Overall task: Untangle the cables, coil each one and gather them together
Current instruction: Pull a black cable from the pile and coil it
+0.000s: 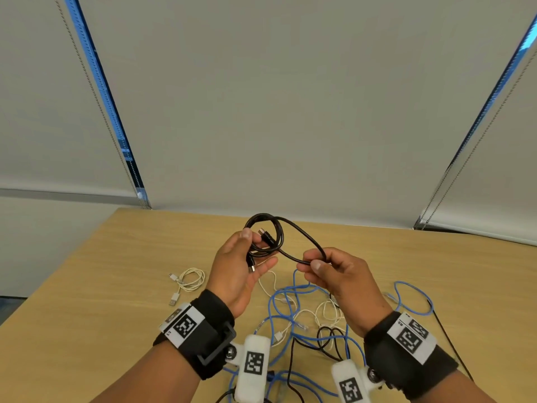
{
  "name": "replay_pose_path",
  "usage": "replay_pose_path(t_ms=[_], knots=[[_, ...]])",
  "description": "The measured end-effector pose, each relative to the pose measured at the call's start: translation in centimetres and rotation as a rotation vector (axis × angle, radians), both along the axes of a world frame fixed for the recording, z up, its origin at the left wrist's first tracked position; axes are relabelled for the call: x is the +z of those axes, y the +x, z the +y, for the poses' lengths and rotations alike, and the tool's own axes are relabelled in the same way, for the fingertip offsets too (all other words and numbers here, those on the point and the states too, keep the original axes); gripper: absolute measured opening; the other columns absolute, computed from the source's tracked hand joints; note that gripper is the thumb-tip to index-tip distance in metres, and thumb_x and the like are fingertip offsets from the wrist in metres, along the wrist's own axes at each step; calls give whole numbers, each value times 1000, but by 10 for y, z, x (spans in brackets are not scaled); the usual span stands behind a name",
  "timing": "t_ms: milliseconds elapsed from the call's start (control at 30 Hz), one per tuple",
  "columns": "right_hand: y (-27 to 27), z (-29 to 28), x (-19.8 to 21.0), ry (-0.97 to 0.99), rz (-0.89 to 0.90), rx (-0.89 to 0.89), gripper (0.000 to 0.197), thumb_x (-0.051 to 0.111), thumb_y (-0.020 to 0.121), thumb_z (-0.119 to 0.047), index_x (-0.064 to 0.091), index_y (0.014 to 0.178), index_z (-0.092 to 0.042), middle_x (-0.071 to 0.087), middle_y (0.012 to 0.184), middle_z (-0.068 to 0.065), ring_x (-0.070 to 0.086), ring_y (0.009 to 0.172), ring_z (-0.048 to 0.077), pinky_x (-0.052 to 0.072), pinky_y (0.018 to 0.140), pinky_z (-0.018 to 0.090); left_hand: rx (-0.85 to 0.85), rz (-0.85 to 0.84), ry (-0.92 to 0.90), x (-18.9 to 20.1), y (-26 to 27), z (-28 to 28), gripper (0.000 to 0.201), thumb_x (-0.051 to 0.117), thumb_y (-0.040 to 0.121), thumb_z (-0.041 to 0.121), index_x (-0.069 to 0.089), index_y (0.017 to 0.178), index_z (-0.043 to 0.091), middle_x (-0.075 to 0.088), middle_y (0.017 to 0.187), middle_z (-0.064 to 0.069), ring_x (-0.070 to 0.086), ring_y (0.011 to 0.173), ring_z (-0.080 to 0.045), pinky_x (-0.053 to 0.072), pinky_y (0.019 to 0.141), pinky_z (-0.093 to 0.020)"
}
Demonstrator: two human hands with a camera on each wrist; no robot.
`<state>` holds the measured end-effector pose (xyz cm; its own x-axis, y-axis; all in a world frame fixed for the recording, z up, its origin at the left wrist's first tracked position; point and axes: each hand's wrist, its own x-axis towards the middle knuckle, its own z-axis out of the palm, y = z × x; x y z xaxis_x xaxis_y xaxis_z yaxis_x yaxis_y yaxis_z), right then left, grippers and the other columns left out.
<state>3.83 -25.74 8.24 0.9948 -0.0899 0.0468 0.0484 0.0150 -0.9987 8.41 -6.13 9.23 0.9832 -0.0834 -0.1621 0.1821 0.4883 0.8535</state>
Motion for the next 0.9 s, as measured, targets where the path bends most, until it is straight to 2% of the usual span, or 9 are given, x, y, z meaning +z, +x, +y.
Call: replay_pose_path(t_ms=[67, 267, 400, 467, 533, 633, 700, 800, 900], knots=[[0, -1, -2, 23, 27, 8, 22, 55, 99, 0, 74, 105, -11, 77, 103, 9, 75, 101, 23, 61, 84, 28, -23, -26, 29, 1, -2, 0, 32, 46, 107, 27, 66, 86, 14, 72, 95, -10, 75, 94, -34, 62, 81, -42], [0, -3, -3, 124, 70, 5, 27, 54, 100, 0, 73, 113, -14, 78, 104, 8, 75, 101, 24, 61, 81, 27, -184, -89, 35, -1, -8, -5, 27, 43, 108, 28, 66, 99, 17, 74, 109, -12, 68, 113, -34, 54, 90, -46], [-3, 3, -1, 40, 74, 131, 30, 56, 100, -3, 73, 118, -20, 77, 112, 0, 73, 106, 20, 59, 85, 28, -222, -164, 155, -3, -11, -12, 34, 41, 107, 22, 71, 92, 22, 74, 95, -6, 69, 96, -20, 50, 91, -42], [-5, 3, 2, -135, 63, 230, 39, 59, 98, -4, 67, 127, -29, 73, 122, -9, 70, 111, 11, 58, 89, 28, -172, -217, 251, -2, -11, -12, 37, 41, 108, 23, 71, 87, 25, 69, 83, -4, 67, 84, -16, 52, 87, -38], [-7, -2, 10, -306, 15, 224, 55, 64, 94, -7, 55, 137, -40, 63, 132, -19, 64, 115, 2, 56, 89, 25, -81, -321, 481, -1, -6, -8, 34, 43, 108, 26, 69, 86, 23, 66, 75, -4, 64, 76, -19, 51, 81, -32], [-10, -9, 30, -339, -164, 20, 54, 65, 86, -23, 52, 131, -50, 61, 112, -18, 63, 95, 2, 53, 80, 20, -42, -461, 822, -4, -2, -3, 29, 45, 105, 30, 67, 87, 27, 65, 68, 1, 61, 66, -8, 43, 63, -14], [-9, -4, 41, -456, -195, 49, 49, 64, 82, -41, 51, 128, -53, 65, 95, -16, 63, 79, 2, 49, 72, 13, -88, -496, 887, -9, -4, -5, 28, 45, 105, 31, 66, 87, 32, 66, 69, 4, 59, 63, -3, 41, 58, -13], [-7, 7, 40, -781, -224, 97, 29, 67, 86, -46, 61, 114, -40, 65, 79, -13, 61, 70, 2, 45, 63, 15, -149, -522, 864, -18, -12, -11, 28, 44, 105, 32, 67, 89, 36, 67, 71, 7, 63, 65, -4, 52, 66, -23], [-4, 7, 36, -928, -241, 109, 10, 68, 91, -34, 61, 96, -30, 61, 71, -9, 56, 65, 7, 48, 62, 31, -191, -515, 881, -25, -18, -12, 29, 44, 106, 33, 65, 87, 35, 68, 73, 2, 68, 70, -10, 57, 75, -43]])
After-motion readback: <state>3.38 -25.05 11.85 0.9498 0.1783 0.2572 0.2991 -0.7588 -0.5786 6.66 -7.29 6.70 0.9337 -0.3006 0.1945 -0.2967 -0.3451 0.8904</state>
